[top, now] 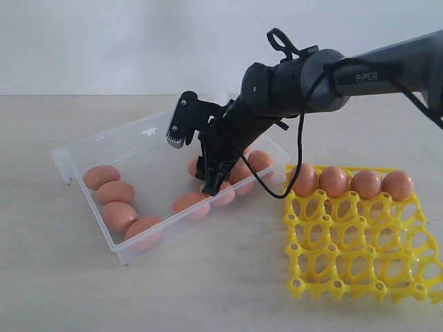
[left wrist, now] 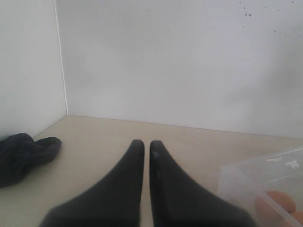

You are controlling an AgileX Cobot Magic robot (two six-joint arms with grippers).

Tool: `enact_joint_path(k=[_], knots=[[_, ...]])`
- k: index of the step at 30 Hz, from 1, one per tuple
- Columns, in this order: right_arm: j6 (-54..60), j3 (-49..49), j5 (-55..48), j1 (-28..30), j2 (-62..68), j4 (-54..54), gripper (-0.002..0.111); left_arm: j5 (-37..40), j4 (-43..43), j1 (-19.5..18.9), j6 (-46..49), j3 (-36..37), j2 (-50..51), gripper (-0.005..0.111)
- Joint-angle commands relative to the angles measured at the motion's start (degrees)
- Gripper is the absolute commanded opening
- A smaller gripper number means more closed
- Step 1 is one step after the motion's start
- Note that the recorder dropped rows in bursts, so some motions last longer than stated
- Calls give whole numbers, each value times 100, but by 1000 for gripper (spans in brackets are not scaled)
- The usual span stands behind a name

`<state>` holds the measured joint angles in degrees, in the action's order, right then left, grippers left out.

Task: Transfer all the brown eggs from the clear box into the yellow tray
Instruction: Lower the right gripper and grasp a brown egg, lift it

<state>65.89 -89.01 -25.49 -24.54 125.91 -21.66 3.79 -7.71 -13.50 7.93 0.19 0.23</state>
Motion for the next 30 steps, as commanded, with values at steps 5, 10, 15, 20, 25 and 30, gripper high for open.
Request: enact_joint_path(k=[5, 10, 15, 20, 25, 30], knots=[[62, -23, 109, 2, 104, 3, 53, -73, 1, 4, 14, -19, -23, 4], [62, -23, 218, 2, 226, -67, 53, -73, 1, 4, 14, -19, -23, 4], [62, -23, 208, 2, 265, -77, 50, -73, 1, 4, 14, -19, -23, 4], [40, -23, 175, 2, 265, -77, 20, -73, 1, 4, 14, -19, -23, 4], [24, -23, 208, 2, 265, -77, 0, -73, 1, 4, 14, -19, -23, 4], [-320, -23, 169, 2, 183, -91, 0, -95, 1, 4, 14, -19, -23, 4]])
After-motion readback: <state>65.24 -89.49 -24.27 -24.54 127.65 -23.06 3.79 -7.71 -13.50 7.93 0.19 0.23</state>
